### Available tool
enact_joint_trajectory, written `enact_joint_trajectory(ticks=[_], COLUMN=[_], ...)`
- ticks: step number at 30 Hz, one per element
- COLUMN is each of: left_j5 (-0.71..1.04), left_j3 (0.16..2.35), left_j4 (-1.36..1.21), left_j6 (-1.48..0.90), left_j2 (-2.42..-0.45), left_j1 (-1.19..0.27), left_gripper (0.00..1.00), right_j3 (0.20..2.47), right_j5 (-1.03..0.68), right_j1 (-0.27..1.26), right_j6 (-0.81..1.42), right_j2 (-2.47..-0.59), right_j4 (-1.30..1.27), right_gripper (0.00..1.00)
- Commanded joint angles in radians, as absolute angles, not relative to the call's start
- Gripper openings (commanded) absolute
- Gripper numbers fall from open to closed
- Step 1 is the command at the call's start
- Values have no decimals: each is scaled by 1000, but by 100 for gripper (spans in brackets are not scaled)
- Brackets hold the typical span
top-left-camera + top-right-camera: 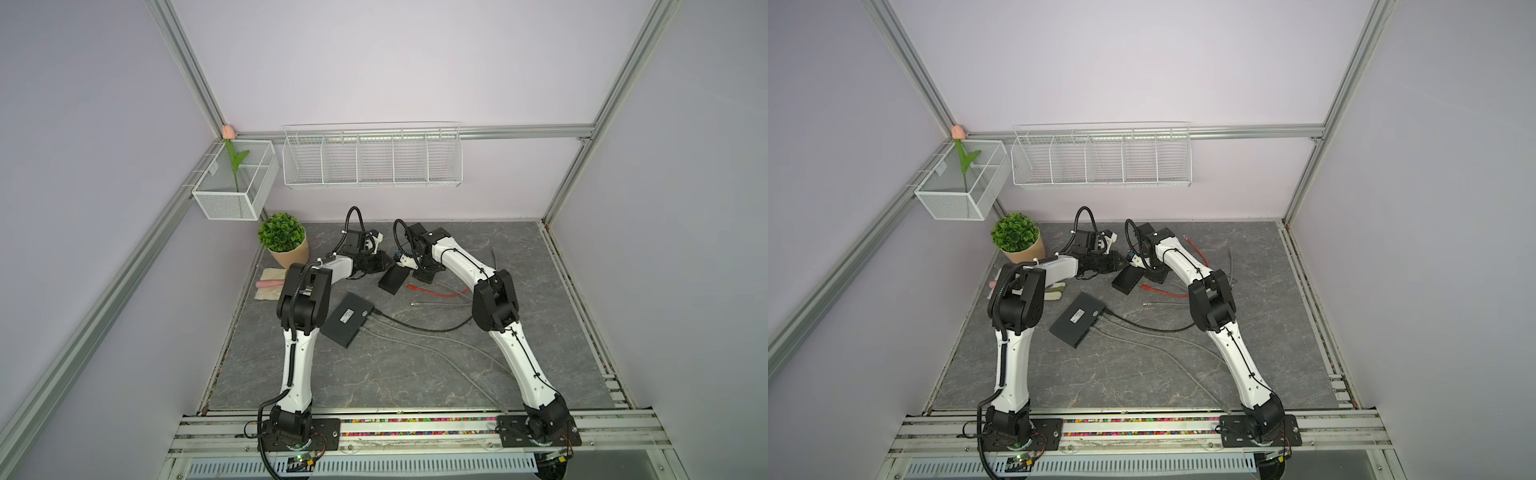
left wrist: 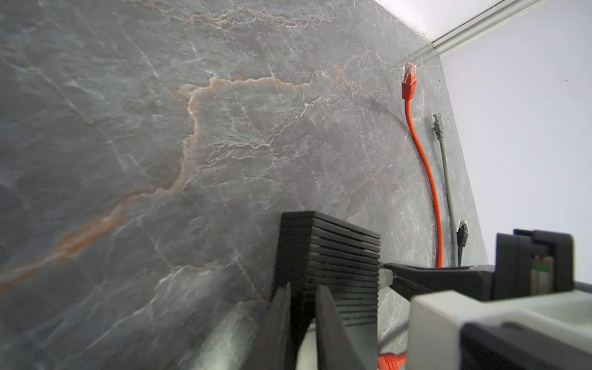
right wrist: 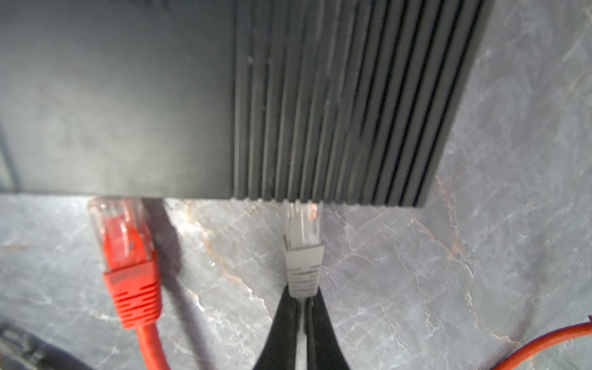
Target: Insert the plug into the switch port
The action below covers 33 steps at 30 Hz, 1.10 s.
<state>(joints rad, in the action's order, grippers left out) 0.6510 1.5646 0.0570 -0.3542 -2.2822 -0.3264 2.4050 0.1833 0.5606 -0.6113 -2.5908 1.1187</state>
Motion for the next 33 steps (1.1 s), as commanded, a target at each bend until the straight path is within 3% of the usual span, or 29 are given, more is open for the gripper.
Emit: enact_joint_trajectory(ticks=[1, 33], left_j5=[668, 622], left_j3=[1561, 1526], left_j4=[52, 39], left_j6=[-349, -348], left_j2=[-2292, -2288], left_j1=[-344, -380], left_gripper=[17, 17], right_j3=[2436, 2470], right_j5=[156, 139], right_j1=[566, 575], right_j6=[-592, -541], right_j2=[-2600, -2582], right_j4=[1118, 1074], right_gripper=[7, 6])
